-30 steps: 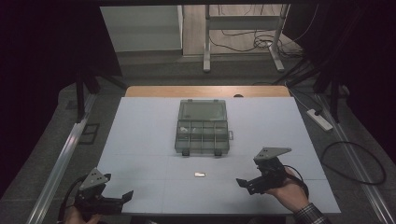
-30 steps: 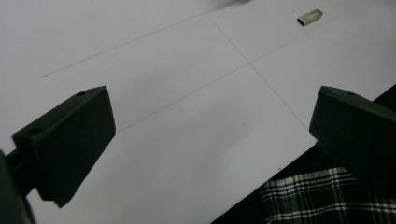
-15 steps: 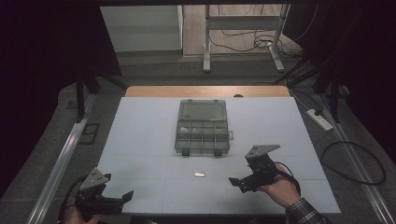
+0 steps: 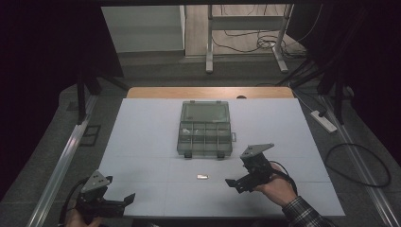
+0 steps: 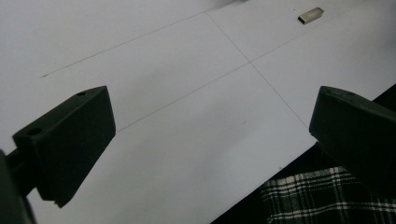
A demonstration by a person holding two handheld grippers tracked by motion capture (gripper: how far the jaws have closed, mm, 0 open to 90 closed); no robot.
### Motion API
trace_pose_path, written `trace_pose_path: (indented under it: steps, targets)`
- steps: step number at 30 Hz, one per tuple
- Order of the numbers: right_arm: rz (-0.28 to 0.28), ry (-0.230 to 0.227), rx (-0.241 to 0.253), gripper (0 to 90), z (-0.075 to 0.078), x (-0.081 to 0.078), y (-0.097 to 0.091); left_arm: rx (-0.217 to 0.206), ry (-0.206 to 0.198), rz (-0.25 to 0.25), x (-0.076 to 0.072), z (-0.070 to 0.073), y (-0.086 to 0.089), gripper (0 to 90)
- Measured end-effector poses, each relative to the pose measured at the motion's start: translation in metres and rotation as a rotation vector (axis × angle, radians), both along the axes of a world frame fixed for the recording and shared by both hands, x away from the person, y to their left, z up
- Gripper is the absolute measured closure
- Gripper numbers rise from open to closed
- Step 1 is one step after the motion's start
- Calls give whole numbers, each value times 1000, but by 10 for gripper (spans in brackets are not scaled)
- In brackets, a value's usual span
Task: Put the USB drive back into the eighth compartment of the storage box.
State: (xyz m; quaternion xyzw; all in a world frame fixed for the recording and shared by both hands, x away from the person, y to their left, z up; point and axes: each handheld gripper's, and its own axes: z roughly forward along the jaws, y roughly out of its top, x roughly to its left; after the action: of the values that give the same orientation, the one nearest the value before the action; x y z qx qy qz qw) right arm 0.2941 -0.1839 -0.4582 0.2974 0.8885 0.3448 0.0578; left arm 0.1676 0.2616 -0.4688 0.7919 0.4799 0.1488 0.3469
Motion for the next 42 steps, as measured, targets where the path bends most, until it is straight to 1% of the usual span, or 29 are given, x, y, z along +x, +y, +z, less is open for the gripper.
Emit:
trace_pose_path:
  steps: [5,11,22,31,36,39,42]
  targets:
    - [9,8,-4,0,-1,2,2,0,0,0,0,0,0,7]
    - [20,7,-15,0,-3,3,7,1,-1,0,0,0,0,7]
    - [32,13,-13,0,-6,9,17,3,-1,-1,0,0,0,7]
    - [65,7,-47,0,-8,14,31,7,-2,-1,0,0,-1,7]
    - [73,8,-57,0,-9,16,36,8,-2,-2,0,0,-1,8]
    - [78,18,-66,0,-10,17,42,9,-2,-2,0,0,-1,8]
    - [83,15,-69,0,-11,18,44,9,-2,-2,0,0,-1,8]
